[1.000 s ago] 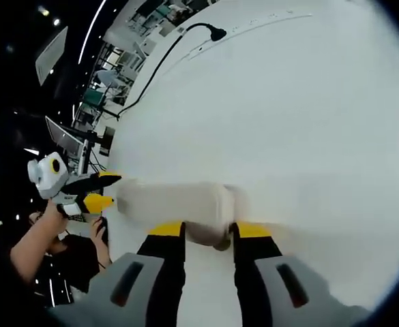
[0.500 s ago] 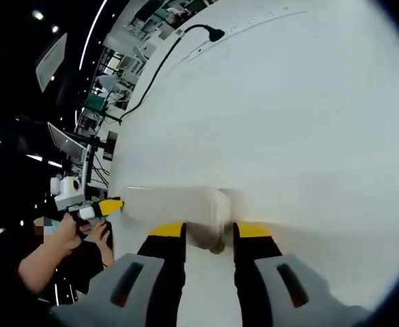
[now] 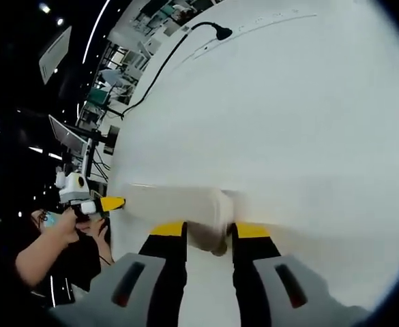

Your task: Arrange the utensils inside the cutlery case until each visible utensil rests in its matching compartment.

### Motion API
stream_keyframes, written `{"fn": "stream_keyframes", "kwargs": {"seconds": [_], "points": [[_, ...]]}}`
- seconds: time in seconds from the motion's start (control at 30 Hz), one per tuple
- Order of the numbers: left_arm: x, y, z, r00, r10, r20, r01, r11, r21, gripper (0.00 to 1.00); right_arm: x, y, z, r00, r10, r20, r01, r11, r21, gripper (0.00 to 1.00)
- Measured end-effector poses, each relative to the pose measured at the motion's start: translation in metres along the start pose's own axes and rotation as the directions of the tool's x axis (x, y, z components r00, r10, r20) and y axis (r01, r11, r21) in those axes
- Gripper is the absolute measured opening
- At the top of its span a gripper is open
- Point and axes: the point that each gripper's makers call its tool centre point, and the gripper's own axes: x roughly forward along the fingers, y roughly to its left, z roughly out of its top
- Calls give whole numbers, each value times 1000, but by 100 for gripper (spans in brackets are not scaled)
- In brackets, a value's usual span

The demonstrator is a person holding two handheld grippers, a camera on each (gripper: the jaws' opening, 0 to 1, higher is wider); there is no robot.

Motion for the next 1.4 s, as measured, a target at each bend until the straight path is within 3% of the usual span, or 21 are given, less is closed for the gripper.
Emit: {"fn": "stream_keyframes", "kwargs": {"seconds": [0.07, 0.1, 0.17, 0.23, 0.3, 0.47, 0.5, 0.53, 0.57, 0.6, 0.67, 0.7, 0.77, 0.93, 1.07, 1.1, 1.17, 1.2, 1.23, 1.33, 1.4], "points": [[-1, -1, 1, 1000, 1, -4, -1, 1000, 18, 23, 0, 0, 1, 1000, 2, -3, -2, 1000, 2, 23], [-1, 0, 4, 1000, -1, 1, 1, 993, 114, 24, 0, -1, 1, 1000, 0, -5, 0, 1000, 3, 23], [-1, 1, 14, 998, -4, 58, 4, 1000, 3, 23, 0, 1, -1, 1000, 0, -5, 0, 1000, 4, 23], [-5, 2, 26, 992, -42, 118, 47, 998, -37, 18, 0, 1, -1, 1000, 4, -6, -4, 1000, 0, 23], [-4, 4, 20, 996, -42, 75, 39, 999, 34, 16, -1, 1, -1, 1000, 10, -6, -11, 1000, -10, 23], [-1, 8, 22, 994, -52, 100, 61, 994, -95, 16, 0, 2, -1, 999, 17, -37, -18, 999, -29, 23], [-1, 8, 19, 995, -48, 89, 66, 974, -216, 16, 0, 1, 0, 999, 16, -41, -18, 999, -29, 23], [-1, 8, 18, 996, -47, 74, 60, 981, -187, 15, 1, 1, 0, 999, 14, -47, -16, 999, -28, 23], [0, 7, 24, 996, -21, 84, 25, 999, -46, 15, 1, 1, 1, 999, 13, -51, -14, 999, -30, 23], [0, 7, 25, 996, -23, 81, 26, 999, -39, 14, 1, 0, 0, 998, 12, -56, -14, 999, -37, 23], [0, 7, 22, 997, -36, 75, 45, 991, -124, 12, 1, 0, 1, 998, 15, -59, -17, 999, -43, 22], [-1, 10, 28, 994, -4, 111, 15, 995, -101, 11, 2, 0, 2, 998, 18, -57, -21, 999, -44, 22], [-2, 9, 23, 997, -7, 82, 7, 1000, -1, 11, 2, 0, 2, 998, 17, -61, -20, 999, -44, 22], [-4, 16, 23, 995, -5, 95, 11, 998, -69, 9, 1, 0, 1, 998, 16, -58, -19, 999, -47, 22], [-3, 12, 22, 996, 2, 90, 3, 999, -54, 9, 2, 0, 1, 998, 11, -56, -13, 999, -45, 22], [-3, 12, 23, 996, 7, 91, -10, 999, 33, 9, 2, 0, 1, 998, 10, -55, -12, 999, -40, 22], [-4, 11, 22, 991, 8, 131, 0, 998, -65, 9, 2, -2, 2, 999, 8, -37, -9, 1000, -19, 21], [-5, 10, 22, 989, 25, 144, -24, 1000, -8, 9, 1, -1, -1, 1000, 4, -23, -4, 1000, 17, 21], [-7, 9, 19, 992, 29, 122, -33, 999, 29, 9, -1, -2, -7, 999, 6, -34, -5, 1000, 10, 21], [-10, 5, 1, 997, 20, 73, -21, 1000, 13, 9, -5, -3, -16, 999, 2, -43, -2, 1000, 18, 22], [-12, 3, -7, 997, 31, 67, -34, 998, 50, 10, -8, -3, -23, 999, -7, -44, 8, 1000, 9, 21]]}}
